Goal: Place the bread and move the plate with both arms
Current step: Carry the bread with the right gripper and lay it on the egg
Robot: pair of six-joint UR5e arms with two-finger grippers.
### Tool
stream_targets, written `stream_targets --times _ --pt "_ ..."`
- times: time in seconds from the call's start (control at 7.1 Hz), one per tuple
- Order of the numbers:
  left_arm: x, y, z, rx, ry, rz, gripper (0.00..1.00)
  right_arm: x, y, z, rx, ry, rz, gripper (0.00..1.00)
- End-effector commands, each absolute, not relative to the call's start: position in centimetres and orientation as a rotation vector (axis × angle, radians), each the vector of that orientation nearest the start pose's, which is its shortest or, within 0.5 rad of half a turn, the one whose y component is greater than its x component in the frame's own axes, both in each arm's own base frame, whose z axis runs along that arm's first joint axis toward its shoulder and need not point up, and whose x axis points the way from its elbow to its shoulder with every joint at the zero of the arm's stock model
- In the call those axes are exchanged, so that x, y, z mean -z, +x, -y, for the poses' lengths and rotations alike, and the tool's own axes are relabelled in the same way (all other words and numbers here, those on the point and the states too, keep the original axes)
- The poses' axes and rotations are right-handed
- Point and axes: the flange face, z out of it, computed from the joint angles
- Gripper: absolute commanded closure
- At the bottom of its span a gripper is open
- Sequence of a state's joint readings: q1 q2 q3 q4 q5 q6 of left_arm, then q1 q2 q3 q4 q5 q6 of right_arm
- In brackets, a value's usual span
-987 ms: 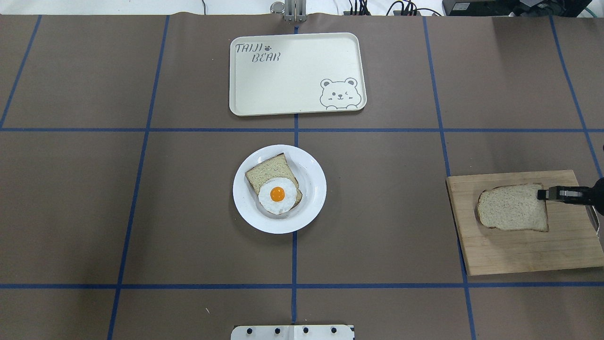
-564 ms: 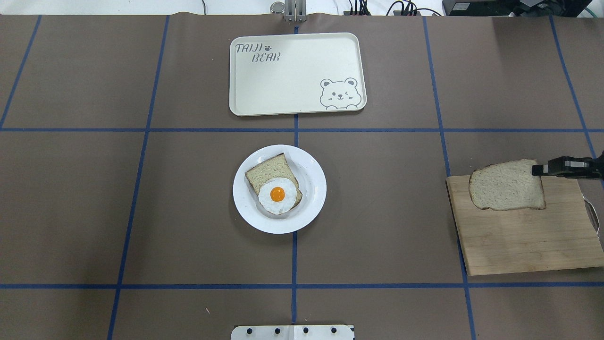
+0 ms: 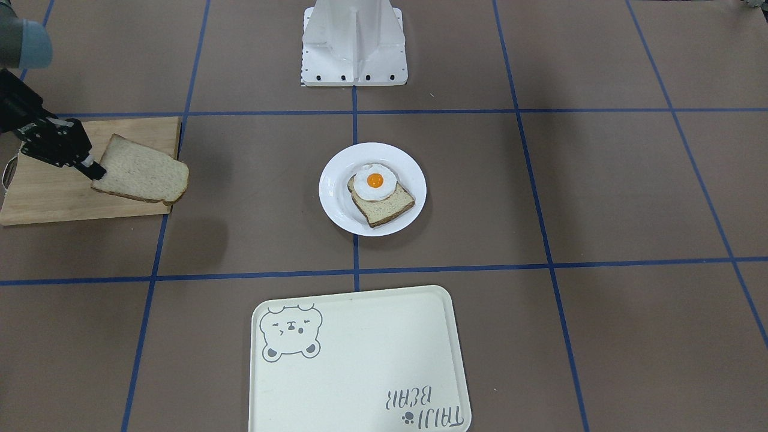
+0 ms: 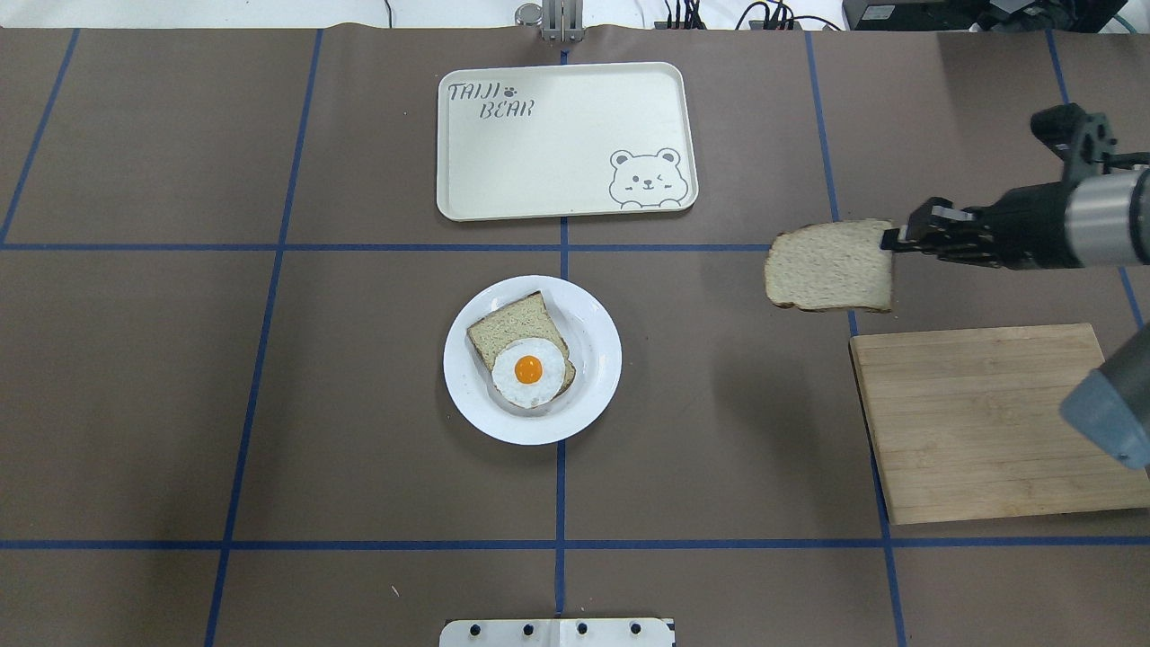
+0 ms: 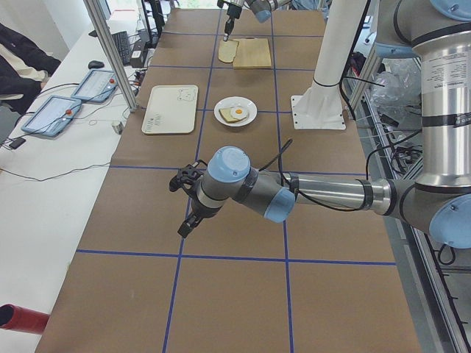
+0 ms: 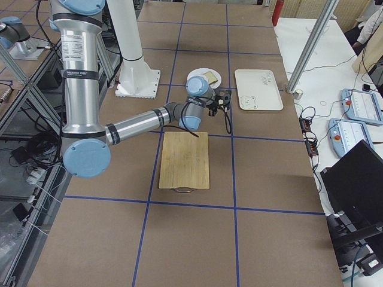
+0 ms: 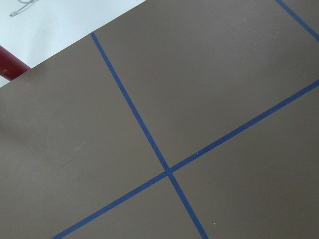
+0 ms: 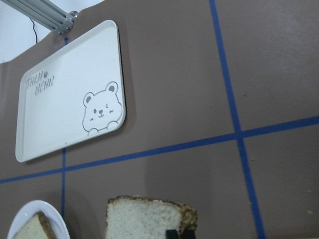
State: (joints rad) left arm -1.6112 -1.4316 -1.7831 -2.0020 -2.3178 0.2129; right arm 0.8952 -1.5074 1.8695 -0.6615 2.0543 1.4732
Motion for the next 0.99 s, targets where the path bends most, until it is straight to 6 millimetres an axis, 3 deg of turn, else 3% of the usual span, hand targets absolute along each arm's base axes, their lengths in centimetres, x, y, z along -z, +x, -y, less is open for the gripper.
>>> stream_targets --times 0.0,0.14,0.42,0.7,0.85 --pt "-57.1 -8.4 45.2 -0.349 0.569 -0.668 0.02 -26.4 -35.4 43.3 -0.554 0.213 1.262 1.00" --pt "-57.1 -8.4 45.3 -0.349 0.569 -0.668 0.02 -21.8 -39.5 41.2 -0.621 0.201 1.228 1.00" --pt "-57.1 -8.4 45.3 -0.347 0.569 -0.667 0.02 -19.3 -46.7 36.5 -0.751 0.214 1.177 1.00" --pt "-57.5 -8.4 45.3 -0.344 0.561 -0.669 0.02 -15.9 -53.1 34.3 -0.945 0.229 1.139 1.00" --pt "-57.5 -8.4 45.3 -0.345 0.561 -0.669 0.02 -15.7 -55.9 33.4 -1.035 0.238 1.142 1.00"
